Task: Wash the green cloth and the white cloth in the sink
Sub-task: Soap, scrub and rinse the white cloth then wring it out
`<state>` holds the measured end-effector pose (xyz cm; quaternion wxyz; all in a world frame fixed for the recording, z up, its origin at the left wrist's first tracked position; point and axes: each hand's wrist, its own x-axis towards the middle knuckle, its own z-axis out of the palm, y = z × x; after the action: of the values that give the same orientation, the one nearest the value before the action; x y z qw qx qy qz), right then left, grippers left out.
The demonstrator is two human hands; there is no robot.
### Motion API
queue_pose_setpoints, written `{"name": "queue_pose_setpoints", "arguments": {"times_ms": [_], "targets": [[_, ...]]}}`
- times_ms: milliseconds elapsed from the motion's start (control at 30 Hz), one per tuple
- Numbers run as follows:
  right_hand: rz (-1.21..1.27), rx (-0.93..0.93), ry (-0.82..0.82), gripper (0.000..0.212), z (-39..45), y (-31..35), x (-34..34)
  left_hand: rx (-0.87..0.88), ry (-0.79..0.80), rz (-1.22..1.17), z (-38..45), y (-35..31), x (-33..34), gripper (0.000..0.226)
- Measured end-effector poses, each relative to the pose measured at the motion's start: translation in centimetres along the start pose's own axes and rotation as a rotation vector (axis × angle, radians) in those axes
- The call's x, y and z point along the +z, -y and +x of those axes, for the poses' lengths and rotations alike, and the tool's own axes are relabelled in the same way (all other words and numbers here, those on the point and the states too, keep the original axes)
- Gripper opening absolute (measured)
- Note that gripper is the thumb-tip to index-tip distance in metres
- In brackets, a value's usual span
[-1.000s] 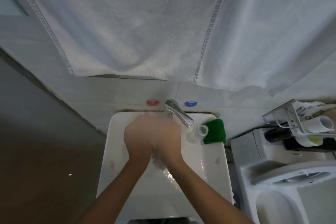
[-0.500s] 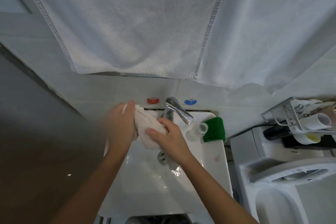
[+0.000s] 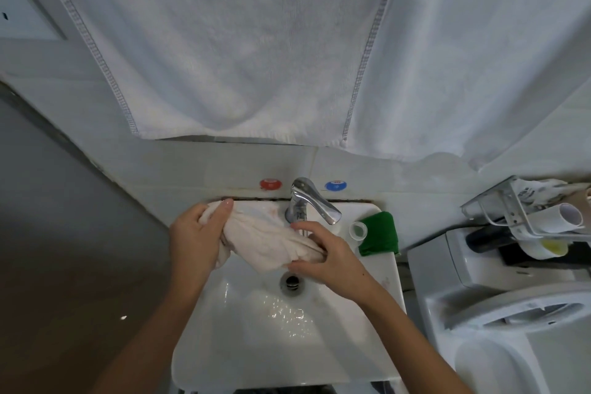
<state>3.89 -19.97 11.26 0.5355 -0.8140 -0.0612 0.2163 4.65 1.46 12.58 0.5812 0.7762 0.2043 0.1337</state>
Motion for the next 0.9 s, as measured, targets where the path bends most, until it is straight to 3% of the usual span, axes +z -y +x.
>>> {"name": "queue_pose_setpoints", "arguments": {"times_ms": [100,267,467,667,800,900], "targets": [[0.184,-0.039,-0.036,0.048,-0.4,-0.2,-0.5,-0.041,0.081,0.034,0.0,0.4,-0.5,0.042],[0.401,-0.057,-0.177,0.029,0.0,0.0,0.3,-0.174,0.281,0.133,-0.8,-0.3,-0.4,0.066],[0.831,0.017,-0.339,0.021,1.7,2.3,1.9,-0.127,0.393,0.166,-1.7,-0.7,0.8,0.036],[0.617,0.121,-0.543,0.021,3.9,4.2,4.2,0.024,0.230,0.006,-4.0,-1.9,4.1,0.033],[0.555,0.096,-0.558,0.024,4.3,5.2,4.8,-0.090,0.048,-0.133,-4.7,-3.0,5.8,0.020],[0.547,0.166,-0.551,0.022,4.2,4.7,5.8,-0.019,-0.024,-0.012,-4.2,-3.2,6.4,0.012]]}}
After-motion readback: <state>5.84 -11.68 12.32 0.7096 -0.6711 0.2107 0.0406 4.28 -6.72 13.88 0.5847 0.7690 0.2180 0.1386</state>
